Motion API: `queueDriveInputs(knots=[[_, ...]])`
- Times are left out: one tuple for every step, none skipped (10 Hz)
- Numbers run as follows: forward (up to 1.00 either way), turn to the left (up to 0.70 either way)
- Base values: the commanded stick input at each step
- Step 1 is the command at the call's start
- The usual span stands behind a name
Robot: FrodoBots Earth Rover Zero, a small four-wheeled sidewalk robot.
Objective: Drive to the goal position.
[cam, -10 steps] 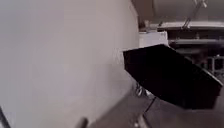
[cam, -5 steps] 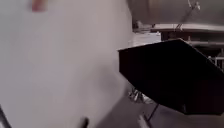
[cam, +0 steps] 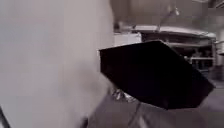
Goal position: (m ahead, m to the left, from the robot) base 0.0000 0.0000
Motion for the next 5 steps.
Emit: queueDriveInputs(knots=[[0.00,-0.70],[0.00,-0.70],[0.00,-0.70],[0.00,-0.70],[0.00,-0.40]])
